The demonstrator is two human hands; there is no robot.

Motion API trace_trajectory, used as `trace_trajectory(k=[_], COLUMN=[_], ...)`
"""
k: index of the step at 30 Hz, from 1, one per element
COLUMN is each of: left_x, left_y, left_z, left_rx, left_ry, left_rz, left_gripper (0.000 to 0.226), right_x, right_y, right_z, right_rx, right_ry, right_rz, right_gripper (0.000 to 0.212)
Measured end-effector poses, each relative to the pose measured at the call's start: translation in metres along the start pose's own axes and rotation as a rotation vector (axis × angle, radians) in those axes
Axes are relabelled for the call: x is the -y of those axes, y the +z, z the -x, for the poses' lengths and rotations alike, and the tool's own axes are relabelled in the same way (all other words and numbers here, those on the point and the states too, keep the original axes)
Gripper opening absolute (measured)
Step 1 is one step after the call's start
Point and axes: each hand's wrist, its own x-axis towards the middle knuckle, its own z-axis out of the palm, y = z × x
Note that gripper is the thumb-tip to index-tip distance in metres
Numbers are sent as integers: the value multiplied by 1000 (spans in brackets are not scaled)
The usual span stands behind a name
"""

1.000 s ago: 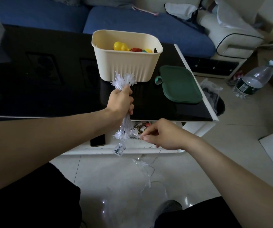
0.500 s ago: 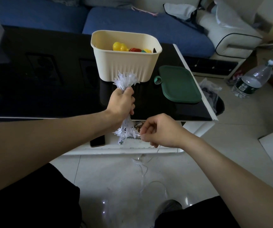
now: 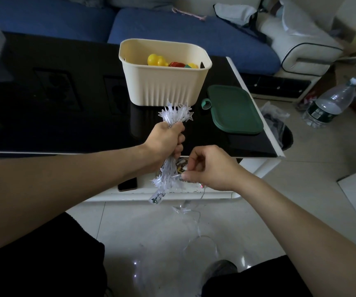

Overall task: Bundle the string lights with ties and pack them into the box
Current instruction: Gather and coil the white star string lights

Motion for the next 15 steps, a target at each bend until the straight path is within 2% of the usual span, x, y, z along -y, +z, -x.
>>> trace_trajectory(k=[3, 5, 15], left_x=[0, 0, 3], left_y=[-1, -1, 2], left_z=[-1, -2, -4], left_rx=[-13, -17, -19], left_ry=[-15, -30, -75], left_rz=[6, 4, 4], left_gripper=[21, 21, 24], right_x=[-1, 0, 8], right_y=[2, 4, 15], right_z=[1, 2, -3], right_rx=[84, 62, -273], right_ry=[-60, -88, -128], right_rz=[-74, -95, -27], right_gripper=[21, 22, 39])
